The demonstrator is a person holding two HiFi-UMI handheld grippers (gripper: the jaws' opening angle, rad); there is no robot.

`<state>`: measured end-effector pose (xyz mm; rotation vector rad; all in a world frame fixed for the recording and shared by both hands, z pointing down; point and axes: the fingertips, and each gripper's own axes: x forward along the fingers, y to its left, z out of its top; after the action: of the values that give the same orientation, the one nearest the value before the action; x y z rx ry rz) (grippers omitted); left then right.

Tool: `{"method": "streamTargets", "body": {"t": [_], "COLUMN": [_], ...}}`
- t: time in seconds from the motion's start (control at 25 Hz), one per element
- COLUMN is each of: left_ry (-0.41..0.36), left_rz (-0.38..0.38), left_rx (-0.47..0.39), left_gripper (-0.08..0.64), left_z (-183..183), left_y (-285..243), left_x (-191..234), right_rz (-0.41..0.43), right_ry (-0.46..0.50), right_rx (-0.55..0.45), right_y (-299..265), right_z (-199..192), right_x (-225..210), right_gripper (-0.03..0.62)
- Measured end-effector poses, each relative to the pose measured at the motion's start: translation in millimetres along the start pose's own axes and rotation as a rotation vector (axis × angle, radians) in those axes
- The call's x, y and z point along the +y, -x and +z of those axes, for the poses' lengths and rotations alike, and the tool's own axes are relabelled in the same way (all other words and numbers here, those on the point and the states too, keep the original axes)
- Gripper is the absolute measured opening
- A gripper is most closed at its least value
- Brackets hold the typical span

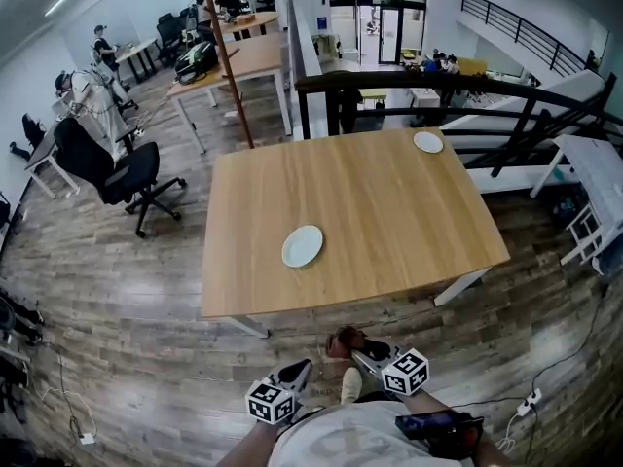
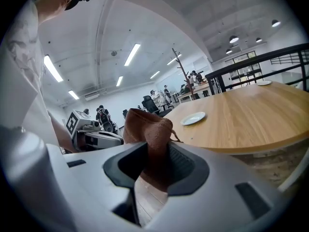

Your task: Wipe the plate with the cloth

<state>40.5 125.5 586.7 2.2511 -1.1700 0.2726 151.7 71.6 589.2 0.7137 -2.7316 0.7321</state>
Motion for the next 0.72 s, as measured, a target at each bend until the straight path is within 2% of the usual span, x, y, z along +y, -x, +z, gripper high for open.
{"method": "streamTargets", "body": {"t": [0.16, 0.4, 0.72], "left_ry": [-0.009, 0.030, 0.030], "left_rz": [0.036, 0.078, 0.032], "left_rx": [-0.018, -0.038, -0.011], "left_gripper": [0.013, 0.012, 0.013], "left_z": [27.7, 46.0, 53.5], "left_y": [-16.4, -33.0, -57.6], "left_x": [17.5, 33.0, 44.1], "right_rz": [0.035, 0.063, -0.003], "right_ry": [0.014, 0.029, -0.015], "right_rx": [-0.002, 0.025, 0.027], "right_y": [-21.4, -28.9, -40.0], "right_z": [24.5, 41.4, 44.2], "right_x": [-20.4, -42.1, -73.4], "right_gripper": [0.127, 0.127, 0.127]}}
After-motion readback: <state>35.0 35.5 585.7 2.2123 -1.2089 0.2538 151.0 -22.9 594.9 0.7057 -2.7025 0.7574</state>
